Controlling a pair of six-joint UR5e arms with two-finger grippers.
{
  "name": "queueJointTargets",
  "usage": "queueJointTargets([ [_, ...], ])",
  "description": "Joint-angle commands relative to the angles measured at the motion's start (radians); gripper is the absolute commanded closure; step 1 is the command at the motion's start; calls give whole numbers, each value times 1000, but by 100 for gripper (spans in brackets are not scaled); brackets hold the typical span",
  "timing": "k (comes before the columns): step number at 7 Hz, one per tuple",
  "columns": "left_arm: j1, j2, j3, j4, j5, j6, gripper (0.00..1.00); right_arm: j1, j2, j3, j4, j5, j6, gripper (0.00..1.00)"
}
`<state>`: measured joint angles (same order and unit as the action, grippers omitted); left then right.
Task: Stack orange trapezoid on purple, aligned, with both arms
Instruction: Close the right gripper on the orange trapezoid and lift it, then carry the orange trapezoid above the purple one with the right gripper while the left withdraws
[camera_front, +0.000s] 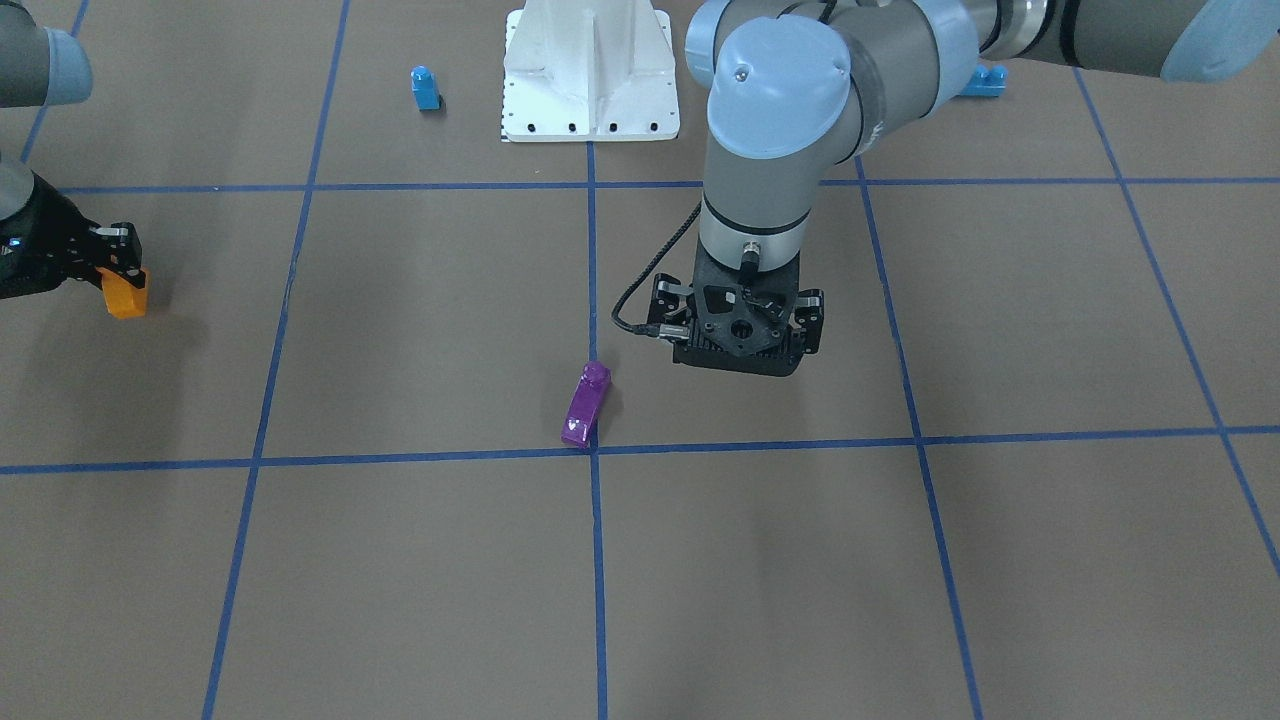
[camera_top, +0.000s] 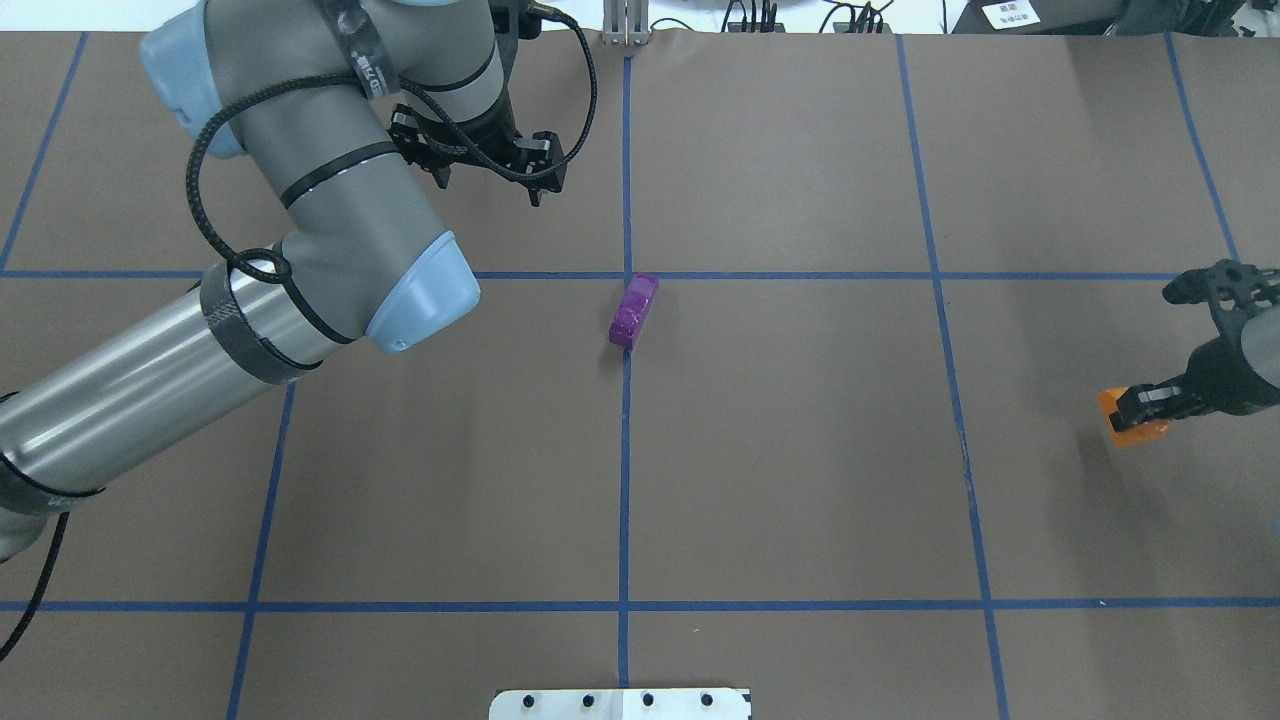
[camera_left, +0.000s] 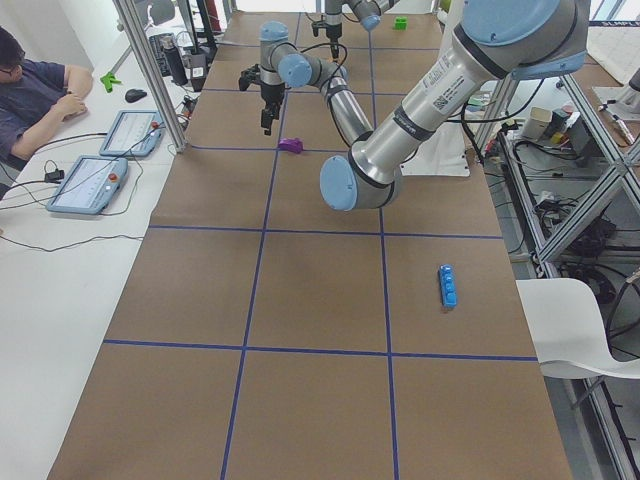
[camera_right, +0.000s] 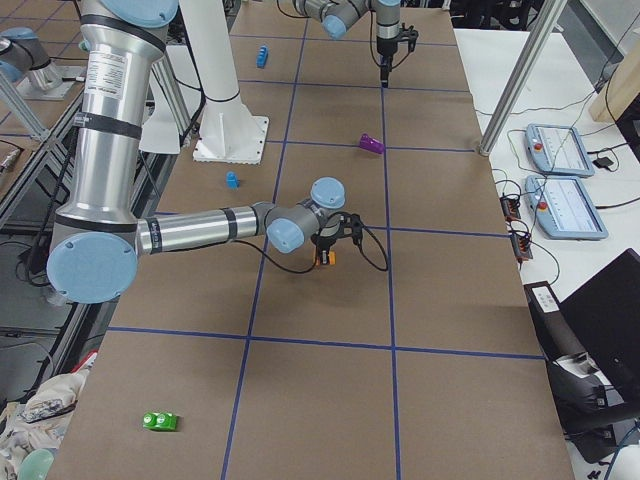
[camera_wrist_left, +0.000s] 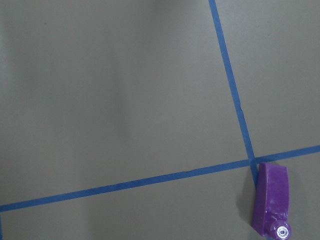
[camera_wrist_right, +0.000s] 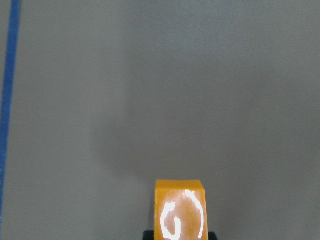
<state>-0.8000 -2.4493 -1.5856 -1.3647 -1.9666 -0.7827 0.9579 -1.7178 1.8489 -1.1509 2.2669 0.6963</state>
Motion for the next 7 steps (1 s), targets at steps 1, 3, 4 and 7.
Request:
queueJointTargets([
  [1, -63, 80, -39, 7, -5, 134, 0, 61, 215, 35, -236, 65, 0, 100],
  [3, -207, 236, -65, 1, -111, 369, 0, 35, 501, 26, -549, 53, 6, 100],
  [4, -263, 342, -100, -7, -127, 490, 0, -22, 630, 12, -647, 2, 122, 100],
  [7, -379, 467, -102, -8, -127, 678, 0, -206, 983, -271, -642, -99, 510, 100],
])
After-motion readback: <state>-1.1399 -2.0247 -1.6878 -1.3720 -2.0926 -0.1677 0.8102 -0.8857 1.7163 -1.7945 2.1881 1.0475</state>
